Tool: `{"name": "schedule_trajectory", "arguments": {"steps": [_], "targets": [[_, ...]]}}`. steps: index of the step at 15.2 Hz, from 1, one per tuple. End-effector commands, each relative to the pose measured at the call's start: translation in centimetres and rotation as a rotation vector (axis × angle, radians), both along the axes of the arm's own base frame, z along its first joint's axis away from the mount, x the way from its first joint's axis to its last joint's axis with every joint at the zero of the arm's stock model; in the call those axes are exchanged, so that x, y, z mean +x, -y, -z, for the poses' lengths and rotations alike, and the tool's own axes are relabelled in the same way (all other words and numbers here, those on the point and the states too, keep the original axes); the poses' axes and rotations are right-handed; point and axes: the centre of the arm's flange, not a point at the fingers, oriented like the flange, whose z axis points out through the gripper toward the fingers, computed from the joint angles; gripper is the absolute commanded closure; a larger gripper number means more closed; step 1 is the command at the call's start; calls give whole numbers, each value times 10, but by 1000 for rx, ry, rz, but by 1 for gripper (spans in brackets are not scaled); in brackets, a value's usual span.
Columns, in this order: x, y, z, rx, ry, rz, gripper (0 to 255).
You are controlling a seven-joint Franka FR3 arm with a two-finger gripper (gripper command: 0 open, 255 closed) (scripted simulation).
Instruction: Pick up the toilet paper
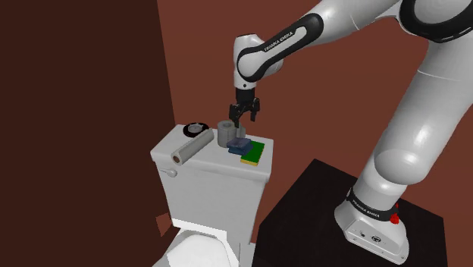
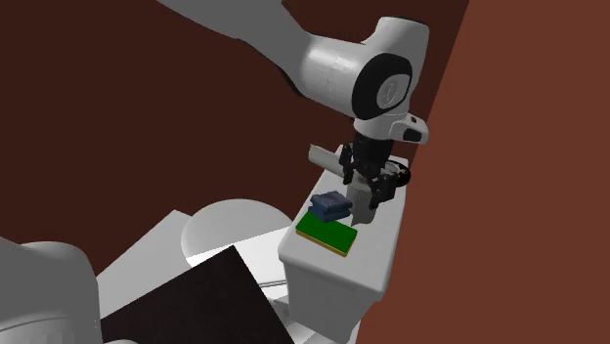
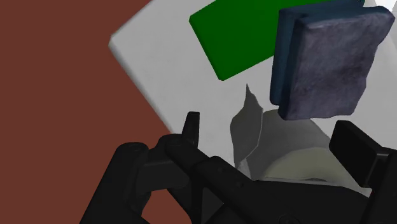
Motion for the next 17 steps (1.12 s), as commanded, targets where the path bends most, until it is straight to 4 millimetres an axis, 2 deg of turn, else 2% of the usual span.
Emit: {"name": "schedule_trajectory", "arguments": {"steps": [1, 7, 9, 10, 17], "targets": [[5, -1, 11, -1, -1, 5, 0], [5, -1, 46, -1, -1, 5, 0], [5, -1, 46, -1, -1, 5, 0], [5, -1, 46, -1, -1, 5, 255], [5, -1, 47, -1, -1, 5, 255]]}}
